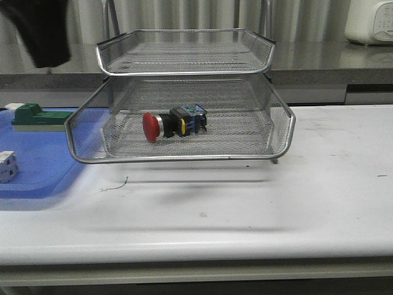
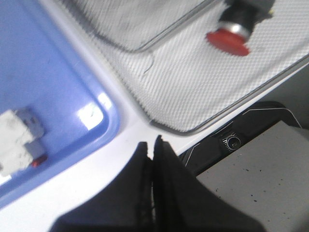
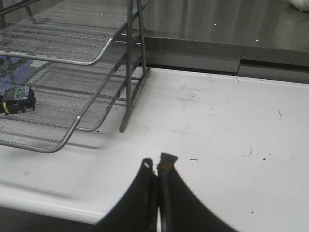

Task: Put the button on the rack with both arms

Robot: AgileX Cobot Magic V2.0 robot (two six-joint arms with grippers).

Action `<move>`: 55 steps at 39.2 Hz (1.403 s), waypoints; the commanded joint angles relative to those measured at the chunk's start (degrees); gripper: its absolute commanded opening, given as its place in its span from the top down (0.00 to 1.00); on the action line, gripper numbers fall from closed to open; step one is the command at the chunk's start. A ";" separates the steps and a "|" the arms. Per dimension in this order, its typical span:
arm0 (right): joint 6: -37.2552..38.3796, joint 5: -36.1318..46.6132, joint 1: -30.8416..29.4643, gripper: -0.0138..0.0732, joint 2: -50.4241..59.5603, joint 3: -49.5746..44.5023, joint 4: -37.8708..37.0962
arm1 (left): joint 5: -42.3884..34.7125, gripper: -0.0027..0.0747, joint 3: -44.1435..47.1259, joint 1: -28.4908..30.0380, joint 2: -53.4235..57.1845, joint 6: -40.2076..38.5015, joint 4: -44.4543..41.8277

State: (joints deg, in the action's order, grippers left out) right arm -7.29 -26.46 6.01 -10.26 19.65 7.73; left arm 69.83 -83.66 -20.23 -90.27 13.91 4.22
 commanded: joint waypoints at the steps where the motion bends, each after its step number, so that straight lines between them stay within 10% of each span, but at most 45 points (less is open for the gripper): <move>1: -0.04 4.49 0.03 0.91 -0.61 1.43 -0.47 | -5.65 0.99 5.89 4.09 8.98 -2.35 0.43; 27: -0.04 4.49 0.03 0.91 -0.61 1.43 -0.47 | -37.47 0.99 53.44 9.34 67.33 -2.35 2.74; 39: -0.04 4.49 0.03 0.91 -0.61 1.43 -0.47 | -39.26 0.99 59.83 9.34 87.94 -2.35 2.74; 55: -0.04 4.49 0.03 0.91 -0.61 1.43 -0.47 | -41.01 0.99 60.62 9.34 89.55 -2.35 2.74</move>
State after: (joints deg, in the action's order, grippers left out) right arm -7.29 -26.46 6.01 -10.26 19.65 7.73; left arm 33.54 -21.69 -11.05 0.00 12.18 6.19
